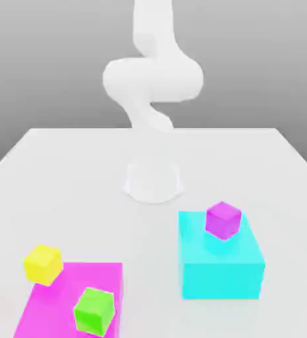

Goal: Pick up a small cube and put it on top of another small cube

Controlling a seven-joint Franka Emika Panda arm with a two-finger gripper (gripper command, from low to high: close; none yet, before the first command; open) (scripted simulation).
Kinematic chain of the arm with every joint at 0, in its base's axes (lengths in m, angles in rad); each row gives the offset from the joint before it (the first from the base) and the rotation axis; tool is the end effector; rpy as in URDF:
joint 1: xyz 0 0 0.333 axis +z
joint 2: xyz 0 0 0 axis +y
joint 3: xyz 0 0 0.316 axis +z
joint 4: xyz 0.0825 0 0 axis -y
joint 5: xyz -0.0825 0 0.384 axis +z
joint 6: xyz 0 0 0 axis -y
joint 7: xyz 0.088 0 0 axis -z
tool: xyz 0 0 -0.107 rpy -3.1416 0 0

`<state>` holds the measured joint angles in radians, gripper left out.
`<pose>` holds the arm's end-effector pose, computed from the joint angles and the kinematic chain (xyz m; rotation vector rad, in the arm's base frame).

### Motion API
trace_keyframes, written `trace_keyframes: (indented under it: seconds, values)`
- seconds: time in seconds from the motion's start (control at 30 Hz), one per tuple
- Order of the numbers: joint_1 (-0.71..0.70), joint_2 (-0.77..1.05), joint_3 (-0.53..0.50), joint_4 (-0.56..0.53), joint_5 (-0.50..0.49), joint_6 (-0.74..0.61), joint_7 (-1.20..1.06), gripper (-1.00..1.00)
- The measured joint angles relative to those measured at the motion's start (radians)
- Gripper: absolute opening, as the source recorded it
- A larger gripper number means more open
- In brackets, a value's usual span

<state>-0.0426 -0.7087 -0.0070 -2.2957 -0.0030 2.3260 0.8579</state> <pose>0.3789 -0.0198 0.6830 -2.4181 1.1776 -0.9565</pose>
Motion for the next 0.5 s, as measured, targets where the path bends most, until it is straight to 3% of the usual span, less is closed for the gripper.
trace_keyframes:
  seconds: [0.5]
  values:
    - [-0.218, 0.549, -0.089, 0.027, -0.002, 0.153, 0.338, 0.00]
